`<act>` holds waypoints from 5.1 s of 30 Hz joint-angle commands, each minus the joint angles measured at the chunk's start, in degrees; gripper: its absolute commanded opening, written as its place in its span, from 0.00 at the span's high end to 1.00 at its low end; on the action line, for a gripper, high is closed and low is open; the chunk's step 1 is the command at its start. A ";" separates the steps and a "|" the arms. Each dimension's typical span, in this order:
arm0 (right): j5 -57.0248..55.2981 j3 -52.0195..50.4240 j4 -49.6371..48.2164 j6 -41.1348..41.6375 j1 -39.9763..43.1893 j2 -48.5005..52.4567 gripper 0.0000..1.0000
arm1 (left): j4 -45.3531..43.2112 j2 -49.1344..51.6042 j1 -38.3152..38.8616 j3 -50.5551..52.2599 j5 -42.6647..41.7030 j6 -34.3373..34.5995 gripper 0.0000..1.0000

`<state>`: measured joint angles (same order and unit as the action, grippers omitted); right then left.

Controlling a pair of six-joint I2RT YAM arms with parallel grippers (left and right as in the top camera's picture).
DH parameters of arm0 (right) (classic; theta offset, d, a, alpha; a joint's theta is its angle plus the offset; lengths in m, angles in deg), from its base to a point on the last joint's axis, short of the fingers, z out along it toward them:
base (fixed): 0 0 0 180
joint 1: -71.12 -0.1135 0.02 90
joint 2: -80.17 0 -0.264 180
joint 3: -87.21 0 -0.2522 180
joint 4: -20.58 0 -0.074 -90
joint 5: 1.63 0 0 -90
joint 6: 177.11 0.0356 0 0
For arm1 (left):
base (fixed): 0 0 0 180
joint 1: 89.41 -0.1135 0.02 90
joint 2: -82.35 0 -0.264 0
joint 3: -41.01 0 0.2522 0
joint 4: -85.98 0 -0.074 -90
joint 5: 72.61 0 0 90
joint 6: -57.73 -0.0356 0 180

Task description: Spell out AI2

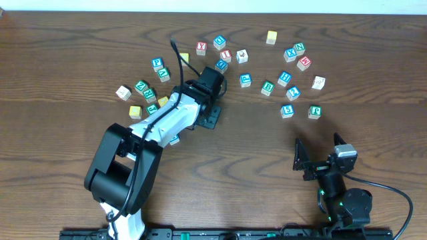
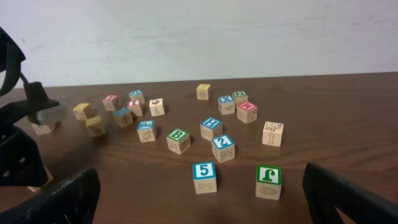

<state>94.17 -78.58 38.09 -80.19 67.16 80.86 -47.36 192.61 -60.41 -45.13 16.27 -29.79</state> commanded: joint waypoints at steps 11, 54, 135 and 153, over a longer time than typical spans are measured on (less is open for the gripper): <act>0.17 -0.13 0.13 -0.59 0.24 -0.31 0.01 | 3.78 0.37 0.98 0.55 0.07 -35.08 0.66; 0.17 -0.13 0.13 -0.59 0.24 -0.31 0.01 | 7.82 -12.17 -4.70 0.48 -7.30 32.65 0.11; 0.17 -0.13 0.13 -0.59 0.24 -0.31 0.01 | 10.38 1.62 -0.50 -4.66 -1.03 19.21 0.29; 0.17 -0.13 0.13 -0.59 0.24 -0.31 0.01 | 10.47 4.61 0.57 -4.63 -1.16 19.17 0.29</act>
<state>94.17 -78.58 38.07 -80.19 67.16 80.86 -37.02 194.80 -59.87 -50.44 14.39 -9.86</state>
